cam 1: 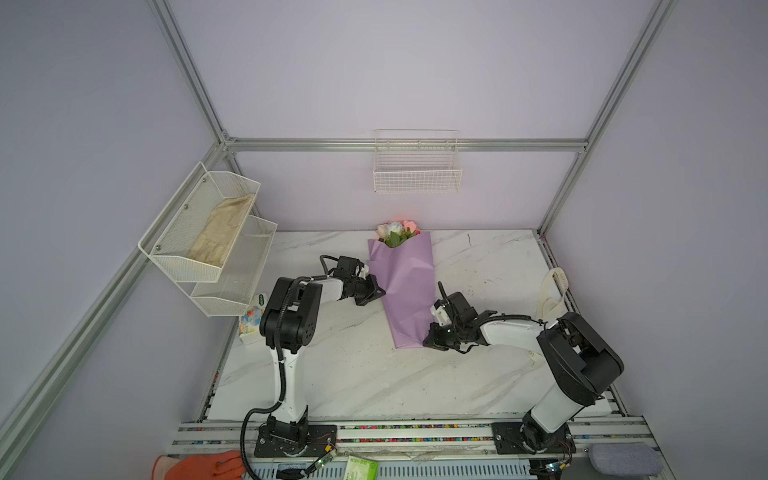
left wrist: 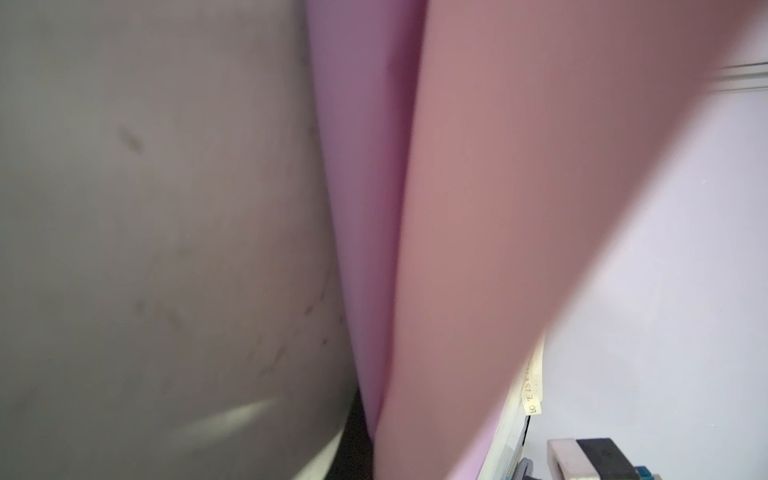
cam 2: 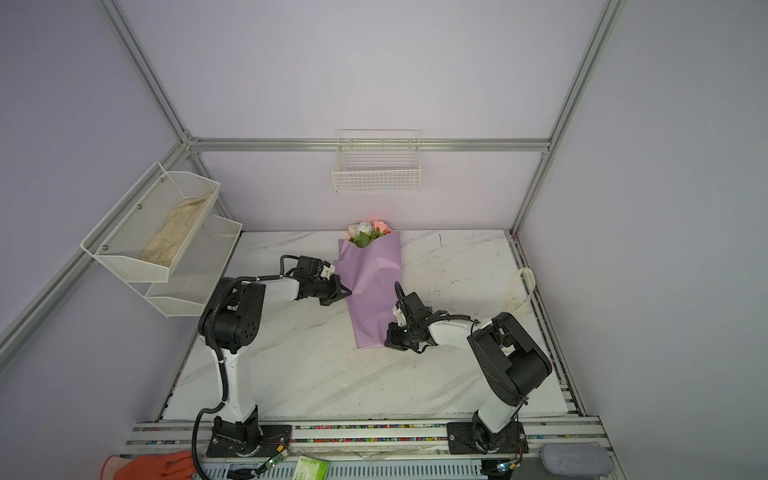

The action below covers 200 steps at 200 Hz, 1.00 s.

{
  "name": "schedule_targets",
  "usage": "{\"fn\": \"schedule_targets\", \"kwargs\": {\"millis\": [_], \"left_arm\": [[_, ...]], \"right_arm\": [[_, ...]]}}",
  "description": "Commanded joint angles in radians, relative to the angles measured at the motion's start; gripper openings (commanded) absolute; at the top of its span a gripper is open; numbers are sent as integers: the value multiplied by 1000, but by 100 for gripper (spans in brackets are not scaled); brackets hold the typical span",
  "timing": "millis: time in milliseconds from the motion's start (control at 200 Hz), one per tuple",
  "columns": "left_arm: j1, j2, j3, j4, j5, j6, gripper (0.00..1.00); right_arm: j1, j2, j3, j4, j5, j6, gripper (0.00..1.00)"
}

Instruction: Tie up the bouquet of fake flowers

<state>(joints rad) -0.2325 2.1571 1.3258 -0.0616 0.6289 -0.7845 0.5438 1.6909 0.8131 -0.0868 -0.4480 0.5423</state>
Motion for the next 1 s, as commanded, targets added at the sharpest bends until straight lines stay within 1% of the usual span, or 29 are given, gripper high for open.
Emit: {"fn": "schedule_targets", "kwargs": {"millis": [0,200,265,305,370,450,490,515,565,610,675,730,795,855,935,995], "left_arm": [[-10,80,95,-11,-35,-29,0],[-10,128,171,2,-15,-60,0],[-11,121,168,-9,-15,-50,0],[-11,115,159,-15,-21,-46,2],[-9,107,151,-21,-15,-44,3],[-8,79,128,-19,-16,-40,10],[-7,62,117,-24,-21,-32,16],[-7,47,110,-33,-25,-27,19],[-3,17,96,-45,-35,-14,21],[1,-9,79,-47,-41,-10,28],[11,-40,52,-49,-42,-9,40],[17,-64,35,-55,-39,-6,42],[23,-93,9,-59,-40,-1,48],[27,-120,-14,-70,-37,10,50],[28,-172,-62,-79,-63,19,54],[32,-210,-100,-79,-76,16,57]], "right_arm": [[-36,65,54,-35,49,-91,2],[-41,108,109,-52,20,-106,6],[-42,78,112,-57,8,-98,9],[-42,44,112,-58,8,-94,12],[-47,-13,117,-61,5,-81,17],[-60,-67,127,-55,-15,-72,24],[-62,-79,139,-55,-27,-77,27],[-62,-81,144,-55,-31,-78,29],[-62,-71,158,-56,-35,-81,30],[-61,-53,168,-53,-38,-80,30],[-61,-23,173,-18,-55,-66,30],[-59,16,180,32,-110,-41,29],[-48,64,195,75,-143,-12,27],[-27,99,230,58,-116,-23,27],[-6,152,261,55,-86,-25,27],[-2,205,304,-5,-72,-42,26]]}}
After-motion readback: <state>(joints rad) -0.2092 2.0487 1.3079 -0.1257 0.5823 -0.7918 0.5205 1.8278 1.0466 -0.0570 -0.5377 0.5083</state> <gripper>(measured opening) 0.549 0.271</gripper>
